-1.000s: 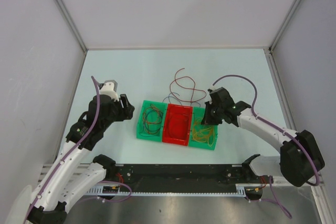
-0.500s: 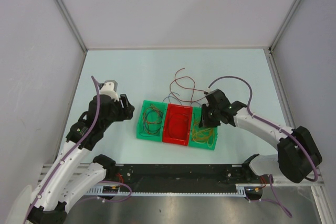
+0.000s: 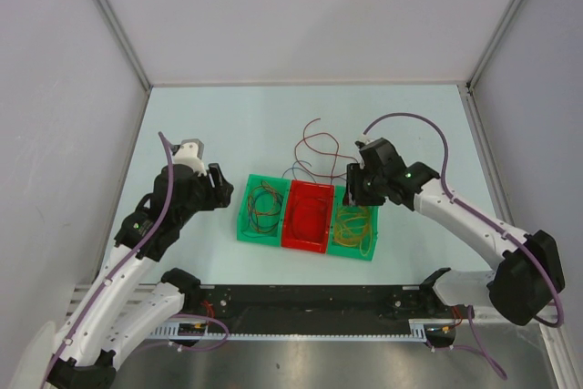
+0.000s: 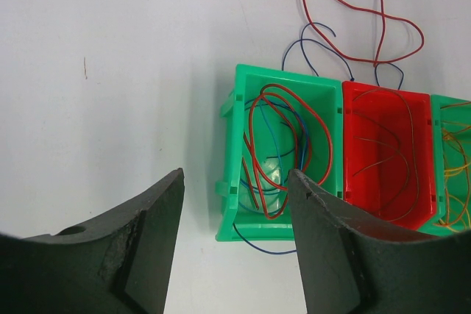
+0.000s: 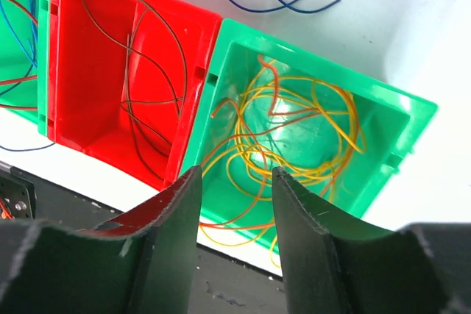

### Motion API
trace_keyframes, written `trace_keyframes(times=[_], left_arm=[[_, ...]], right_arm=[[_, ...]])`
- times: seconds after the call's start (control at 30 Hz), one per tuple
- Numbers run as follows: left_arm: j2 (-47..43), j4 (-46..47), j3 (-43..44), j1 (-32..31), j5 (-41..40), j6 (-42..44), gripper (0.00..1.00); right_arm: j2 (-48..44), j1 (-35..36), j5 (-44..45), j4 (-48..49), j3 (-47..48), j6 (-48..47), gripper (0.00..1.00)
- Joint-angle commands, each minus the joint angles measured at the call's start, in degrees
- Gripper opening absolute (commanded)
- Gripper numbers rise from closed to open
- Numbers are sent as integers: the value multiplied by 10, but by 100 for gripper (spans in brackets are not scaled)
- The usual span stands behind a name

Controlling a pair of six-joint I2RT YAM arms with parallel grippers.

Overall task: Untangle the cables
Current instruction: Place the cable in the bin, then pick up the cable at the center of the board.

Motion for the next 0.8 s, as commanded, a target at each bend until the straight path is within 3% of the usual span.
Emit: trace_keyframes(times=[0.0,0.43,0.77], left_arm=[[-4,15,-1,4,2,10,63],[-3,15,-1,4,2,10,64],[-2,15,-1,4,3,10,63]], right_arm=[[-20,2,26,-45,35,-18,49],[-33,-6,16,-18,59,-20,51],[60,-35,13,38,133,-46,50]])
